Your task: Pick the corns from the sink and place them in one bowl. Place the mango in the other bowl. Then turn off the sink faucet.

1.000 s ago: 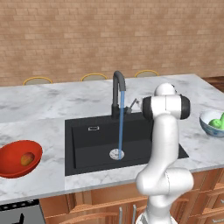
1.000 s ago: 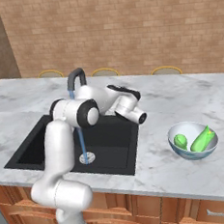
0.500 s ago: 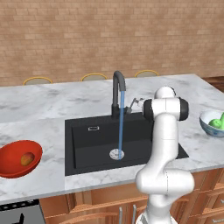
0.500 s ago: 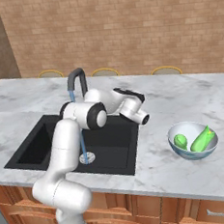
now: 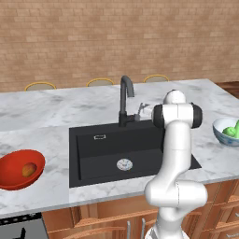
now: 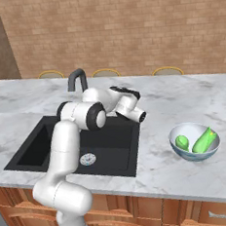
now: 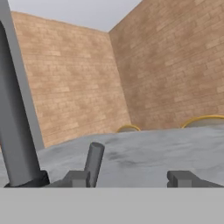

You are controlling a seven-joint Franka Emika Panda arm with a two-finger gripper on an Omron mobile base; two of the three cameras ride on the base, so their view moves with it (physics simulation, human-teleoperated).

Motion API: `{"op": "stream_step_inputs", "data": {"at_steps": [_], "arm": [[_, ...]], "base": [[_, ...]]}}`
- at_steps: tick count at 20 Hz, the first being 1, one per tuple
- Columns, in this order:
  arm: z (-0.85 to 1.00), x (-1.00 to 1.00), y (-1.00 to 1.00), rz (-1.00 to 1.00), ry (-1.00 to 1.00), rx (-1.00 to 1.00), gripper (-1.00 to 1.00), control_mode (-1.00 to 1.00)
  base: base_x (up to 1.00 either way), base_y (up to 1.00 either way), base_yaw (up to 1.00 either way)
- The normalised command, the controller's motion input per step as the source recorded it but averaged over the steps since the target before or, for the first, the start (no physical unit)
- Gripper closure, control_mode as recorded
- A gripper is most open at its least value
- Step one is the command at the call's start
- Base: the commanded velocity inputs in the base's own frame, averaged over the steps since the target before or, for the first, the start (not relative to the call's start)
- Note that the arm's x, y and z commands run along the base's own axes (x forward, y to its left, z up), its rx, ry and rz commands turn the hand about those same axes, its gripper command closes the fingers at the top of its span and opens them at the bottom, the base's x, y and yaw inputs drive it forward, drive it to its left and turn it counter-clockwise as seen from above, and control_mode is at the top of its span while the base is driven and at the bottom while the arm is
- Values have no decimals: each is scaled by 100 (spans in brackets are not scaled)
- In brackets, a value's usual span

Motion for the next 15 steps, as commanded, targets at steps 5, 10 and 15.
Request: {"op": "stream_step_inputs", "data": {"at_steps": [5,10,15], "arm": [[8,3,100,6,0,-12,-100,-100],[0,9,100,10,0,-6,-100,-100],[11,-32,33,9,-1,0,-100,-100]], "base": [[0,0,0],[0,0,0],[0,0,0]]}}
